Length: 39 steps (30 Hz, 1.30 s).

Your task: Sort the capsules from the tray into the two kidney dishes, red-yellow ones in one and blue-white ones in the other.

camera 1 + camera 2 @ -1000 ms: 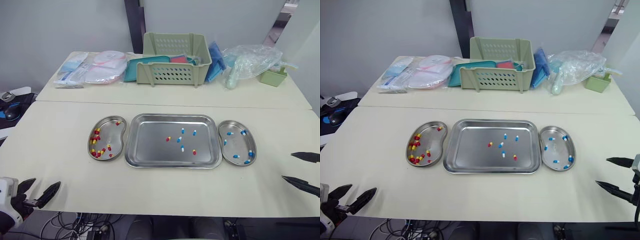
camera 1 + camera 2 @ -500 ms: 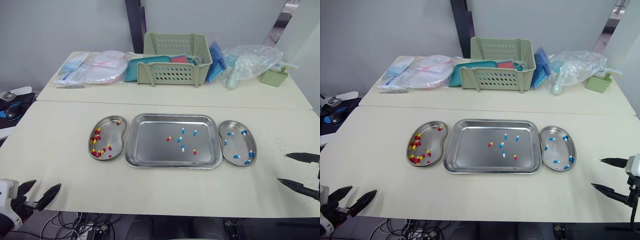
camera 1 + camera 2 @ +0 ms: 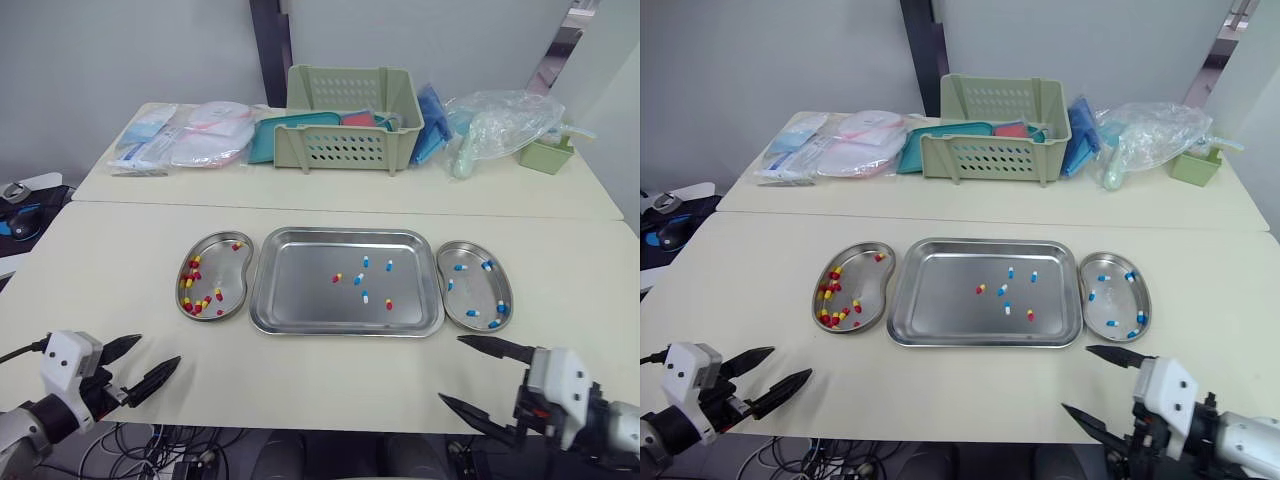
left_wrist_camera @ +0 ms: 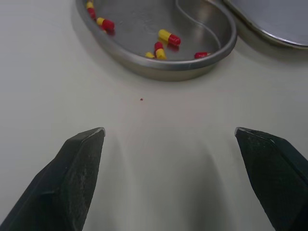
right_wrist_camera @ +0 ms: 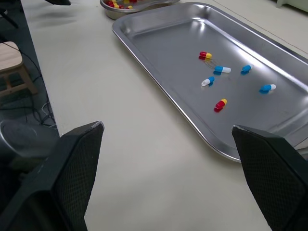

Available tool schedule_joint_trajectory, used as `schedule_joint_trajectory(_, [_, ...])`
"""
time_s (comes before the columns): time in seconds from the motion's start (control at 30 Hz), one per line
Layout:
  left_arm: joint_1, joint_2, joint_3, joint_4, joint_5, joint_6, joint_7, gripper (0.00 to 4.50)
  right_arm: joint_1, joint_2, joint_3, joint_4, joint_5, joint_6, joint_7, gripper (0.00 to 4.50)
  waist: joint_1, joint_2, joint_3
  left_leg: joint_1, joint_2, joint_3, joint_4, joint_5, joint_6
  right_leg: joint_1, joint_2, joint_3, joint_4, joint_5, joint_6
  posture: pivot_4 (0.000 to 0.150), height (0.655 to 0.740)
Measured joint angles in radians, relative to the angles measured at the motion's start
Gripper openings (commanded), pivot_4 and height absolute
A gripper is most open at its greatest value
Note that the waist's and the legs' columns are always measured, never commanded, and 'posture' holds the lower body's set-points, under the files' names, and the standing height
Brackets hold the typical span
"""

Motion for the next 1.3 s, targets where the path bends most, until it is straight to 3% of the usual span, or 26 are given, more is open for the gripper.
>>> schedule_joint_trajectory(0.43, [-0.073,0.044,-0.034,-0.083,-0.013,0.041,-0.002,4.49,-0.027,0.066,0.131,0.116,-0.098,-0.117,-0.104,4.50,0.000,0.000,0.000,0.000,0.000,0.000,0.000,0.000,0.000,0.000,0.000,0.000,0.000,0.000,0.000,0.150,0.7400])
schedule_joint_trajectory(0.77, [-0.338,0.161,-0.209,-0.128,-0.064,0.144,-0.064,4.49,0.002,0.094,0.169,0.191,-0.104,-0.221,-0.125,4.50,-0.006,0.003,0.002,0.001,0.000,0.000,-0.001,0.000,0.000,-0.001,0.001,0.001,0.001,0.000,0.000,0.150,0.7400])
schedule_joint_trajectory(1.13, [-0.573,0.147,-0.429,-0.153,-0.092,0.208,-0.105,4.49,0.033,0.157,0.239,0.139,-0.169,-0.243,-0.227,4.50,-0.001,0.004,0.003,0.000,0.000,0.000,0.000,0.000,0.000,0.000,0.000,0.000,0.001,0.000,0.000,0.150,0.7400])
schedule_joint_trajectory(1.23, [-0.633,0.114,-0.493,-0.131,-0.077,0.187,-0.111,3.89,0.028,0.163,0.248,0.126,-0.174,-0.243,-0.256,4.50,-0.001,0.005,0.003,0.000,0.000,0.000,0.000,0.000,0.000,-0.001,0.000,0.000,0.001,0.000,0.000,0.150,0.7400])
schedule_joint_trajectory(1.3, [-0.666,0.087,-0.525,-0.095,-0.051,0.166,-0.108,3.22,0.029,0.163,0.249,0.121,-0.179,-0.241,-0.265,4.50,-0.002,0.005,0.003,0.001,0.000,0.000,0.000,0.000,0.000,-0.001,0.001,0.000,0.001,0.000,0.000,0.150,0.7400])
